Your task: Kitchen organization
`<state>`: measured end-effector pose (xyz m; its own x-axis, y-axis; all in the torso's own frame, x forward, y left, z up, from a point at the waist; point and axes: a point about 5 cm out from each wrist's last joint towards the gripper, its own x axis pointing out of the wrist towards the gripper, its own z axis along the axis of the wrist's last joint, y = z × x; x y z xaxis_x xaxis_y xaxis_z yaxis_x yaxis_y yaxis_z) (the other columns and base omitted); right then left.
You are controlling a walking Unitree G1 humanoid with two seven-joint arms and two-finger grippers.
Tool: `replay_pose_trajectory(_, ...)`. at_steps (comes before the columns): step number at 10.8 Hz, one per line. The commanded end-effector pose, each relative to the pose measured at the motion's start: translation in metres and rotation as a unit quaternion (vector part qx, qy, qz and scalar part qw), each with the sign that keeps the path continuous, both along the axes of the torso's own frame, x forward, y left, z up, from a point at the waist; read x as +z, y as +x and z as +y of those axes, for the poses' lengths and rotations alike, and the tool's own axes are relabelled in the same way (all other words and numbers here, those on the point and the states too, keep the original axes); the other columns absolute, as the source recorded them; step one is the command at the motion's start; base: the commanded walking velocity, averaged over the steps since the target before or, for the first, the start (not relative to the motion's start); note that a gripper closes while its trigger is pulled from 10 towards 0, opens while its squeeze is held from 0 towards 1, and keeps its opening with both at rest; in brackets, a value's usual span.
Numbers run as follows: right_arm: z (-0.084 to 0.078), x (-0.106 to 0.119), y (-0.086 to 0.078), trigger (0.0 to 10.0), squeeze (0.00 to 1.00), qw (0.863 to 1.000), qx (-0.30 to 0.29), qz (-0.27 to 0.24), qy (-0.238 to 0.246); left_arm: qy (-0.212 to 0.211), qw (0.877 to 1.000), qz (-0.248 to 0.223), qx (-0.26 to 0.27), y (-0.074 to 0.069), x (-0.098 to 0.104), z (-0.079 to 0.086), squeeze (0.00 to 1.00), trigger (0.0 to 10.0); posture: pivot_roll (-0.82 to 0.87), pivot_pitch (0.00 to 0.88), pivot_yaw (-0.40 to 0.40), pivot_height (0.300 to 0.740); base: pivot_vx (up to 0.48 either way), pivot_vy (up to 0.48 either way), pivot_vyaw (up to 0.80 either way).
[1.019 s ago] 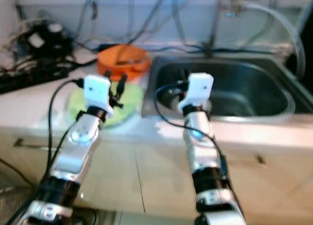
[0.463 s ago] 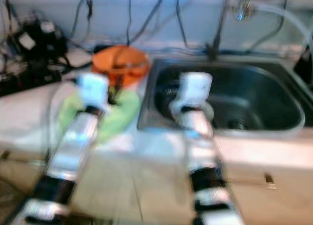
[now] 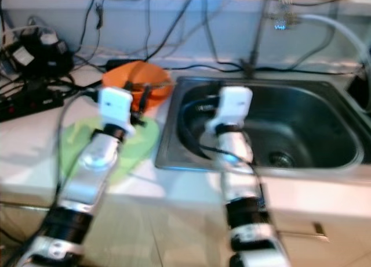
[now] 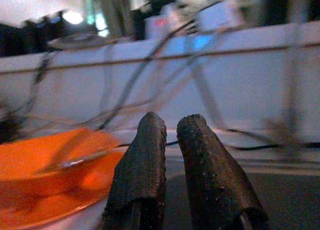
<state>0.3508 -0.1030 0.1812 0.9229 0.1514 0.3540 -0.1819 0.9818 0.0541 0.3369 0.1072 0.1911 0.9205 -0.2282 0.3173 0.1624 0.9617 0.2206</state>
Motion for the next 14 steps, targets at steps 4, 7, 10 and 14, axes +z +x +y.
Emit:
replay_pose_trajectory(4, -0.008, 0.0, 0.001, 10.0, 0.0, 1.0, -0.01, -0.002, 0.001, 0.0, 1.0, 0.008, -0.015, -0.002, -0.003, -0.003, 0.0, 10.0, 0.17, 0.0, 0.054, 0.74, 0.0, 0.0, 0.0)
replay_pose_trajectory(7, -0.005, -0.002, 0.001, 10.0, 0.0, 1.0, -0.004, 0.001, 0.001, -0.001, 1.0, 0.023, -0.008, -0.001, -0.009, 0.004, 0.0, 10.0, 0.17, 0.0, 0.052, 0.74, 0.0, 0.0, 0.0)
replay_pose_trajectory(10, -0.005, -0.001, 0.001, 10.0, 0.0, 1.0, -0.002, 0.0, -0.001, -0.001, 1.0, 0.025, -0.015, -0.002, -0.01, 0.0, 0.0, 10.0, 0.17, 0.0, 0.048, 0.74, 0.0, 0.0, 0.0)
replay_pose_trajectory(14, -0.004, -0.003, 0.002, 10.0, 0.0, 1.0, 0.0, 0.006, -0.001, 0.016, 0.999, 0.028, -0.018, -0.002, -0.009, 0.01, 1.0, 10.0, 0.18, 0.0, 0.042, 0.74, 0.0, 0.0, 0.0)
